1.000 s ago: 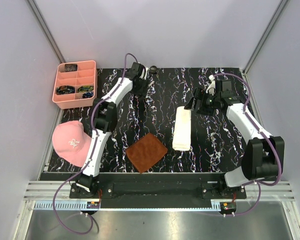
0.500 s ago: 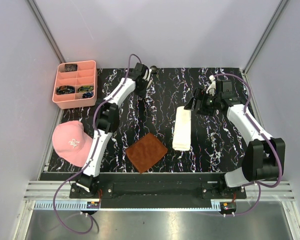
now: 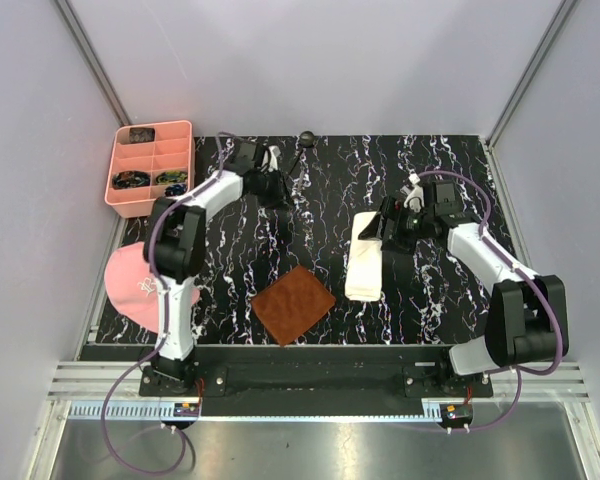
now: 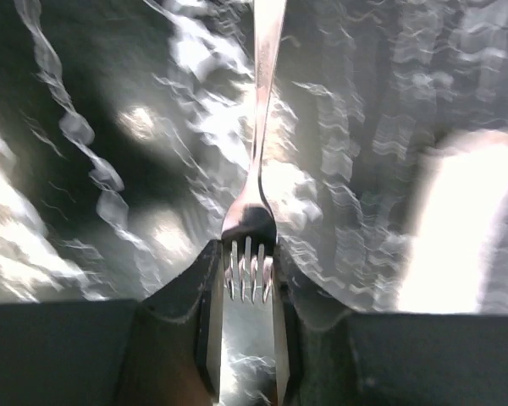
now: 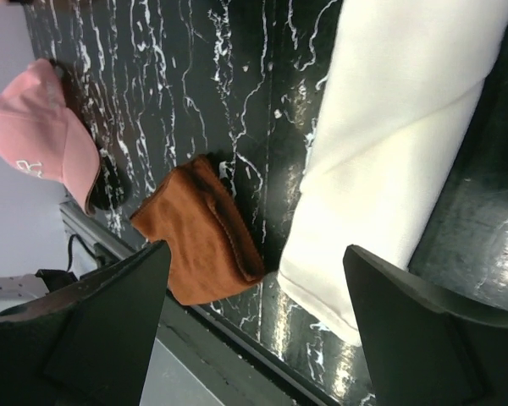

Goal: Fold the napkin into a case and place the utensils inside
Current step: Pick up the fork from the corner of the board, then pass from the left arm to the right

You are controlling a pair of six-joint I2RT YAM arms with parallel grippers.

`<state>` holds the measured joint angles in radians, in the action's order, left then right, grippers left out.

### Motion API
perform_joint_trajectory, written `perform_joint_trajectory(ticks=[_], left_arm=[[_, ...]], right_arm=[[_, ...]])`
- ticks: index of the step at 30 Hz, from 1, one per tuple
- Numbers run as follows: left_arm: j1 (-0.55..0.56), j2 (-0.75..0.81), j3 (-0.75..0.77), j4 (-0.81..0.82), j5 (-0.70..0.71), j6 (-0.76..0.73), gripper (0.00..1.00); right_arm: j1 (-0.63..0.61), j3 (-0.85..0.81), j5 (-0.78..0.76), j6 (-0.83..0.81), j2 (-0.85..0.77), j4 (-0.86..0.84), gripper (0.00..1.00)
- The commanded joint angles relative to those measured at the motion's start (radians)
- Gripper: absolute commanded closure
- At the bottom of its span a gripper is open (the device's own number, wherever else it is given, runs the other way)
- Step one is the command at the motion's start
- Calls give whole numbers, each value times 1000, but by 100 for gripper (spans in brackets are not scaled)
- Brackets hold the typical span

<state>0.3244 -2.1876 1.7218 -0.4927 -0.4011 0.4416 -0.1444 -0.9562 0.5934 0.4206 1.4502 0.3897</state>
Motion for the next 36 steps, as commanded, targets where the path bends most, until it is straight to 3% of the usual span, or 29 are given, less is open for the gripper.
perform_joint_trajectory(ticks=[1,2,5,10,14,24,25,27,28,29,32,33,34,35,36], left_arm=[[8,274,-273,553,-301,456,96],[18,305,-386,710,-330,517,96],[57,428,-555,891,-306,644,96],[137,584,-761,1159,-278,800,96],[218,623,-882,1350,-268,896,96],[291,595,-953,1503,-277,996,96],[297,594,-952,1520,-281,999,96],[303,597,-953,1508,-278,984,96],[308,601,-950,1466,-272,967,96],[309,608,-950,1433,-266,948,96],[312,623,-933,1343,-269,856,91],[311,631,-926,1318,-278,829,86],[306,640,-901,1224,-295,791,63],[303,684,-886,1144,-288,672,55],[300,715,-846,941,-231,596,47]], right_arm=[[-26,23,82,96,-76,-127,7],[-27,28,85,110,-92,-136,7],[-44,33,100,190,-111,-207,8],[-93,72,114,407,-116,-507,9],[-112,103,97,480,-85,-665,10],[-113,171,86,537,-109,-786,27],[-113,174,94,537,-109,-785,36],[-116,177,132,552,-93,-828,53],[-119,183,146,563,-87,-850,68],[-122,188,158,589,-80,-902,77],[-139,194,187,600,-73,-937,100],[-141,194,186,592,-80,-925,100],[-141,185,183,578,-86,-898,100],[-142,171,180,510,-91,-797,100],[-144,140,169,462,-109,-735,100]])
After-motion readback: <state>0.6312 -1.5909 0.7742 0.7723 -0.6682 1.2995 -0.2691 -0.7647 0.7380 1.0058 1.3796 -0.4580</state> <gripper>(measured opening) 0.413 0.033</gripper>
